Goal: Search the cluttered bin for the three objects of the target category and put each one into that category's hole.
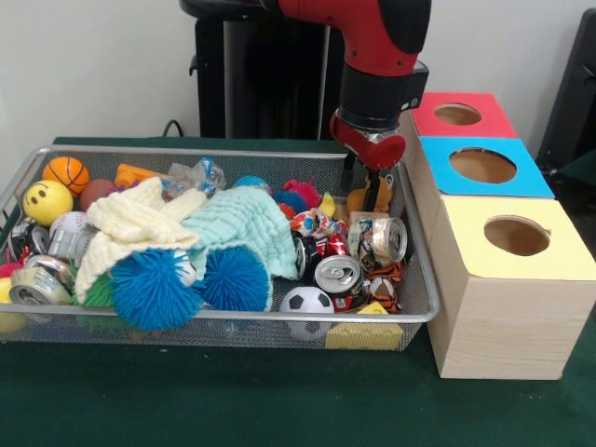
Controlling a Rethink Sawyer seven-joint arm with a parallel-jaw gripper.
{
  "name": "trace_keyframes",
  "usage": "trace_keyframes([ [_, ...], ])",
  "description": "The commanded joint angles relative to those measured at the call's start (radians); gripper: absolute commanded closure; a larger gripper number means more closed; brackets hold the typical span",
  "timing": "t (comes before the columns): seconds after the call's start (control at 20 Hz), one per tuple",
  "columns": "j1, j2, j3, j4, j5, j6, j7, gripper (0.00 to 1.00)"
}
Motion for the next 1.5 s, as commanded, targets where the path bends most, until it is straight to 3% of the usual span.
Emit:
trace_keyframes([
  [0.05, 0.015, 0.008, -0.017, -0.052, 0.087, -0.035, 0.191, 0.0],
  [0.35, 0.11, -0.033, -0.164, -0.096, 0.143, 0.141, 0.182, 0.0],
  [0.65, 0.053, -0.036, -0.12, -0.097, 0.125, 0.125, 0.133, 0.0],
  [1.05, 0.116, -0.034, -0.162, -0.11, 0.179, 0.176, 0.185, 0.0],
  [1.25, 0.14, -0.001, -0.187, -0.148, 0.207, 0.176, 0.191, 0.0],
  [1.5, 0.103, 0.036, -0.177, -0.226, 0.211, 0.182, 0.139, 0.0],
])
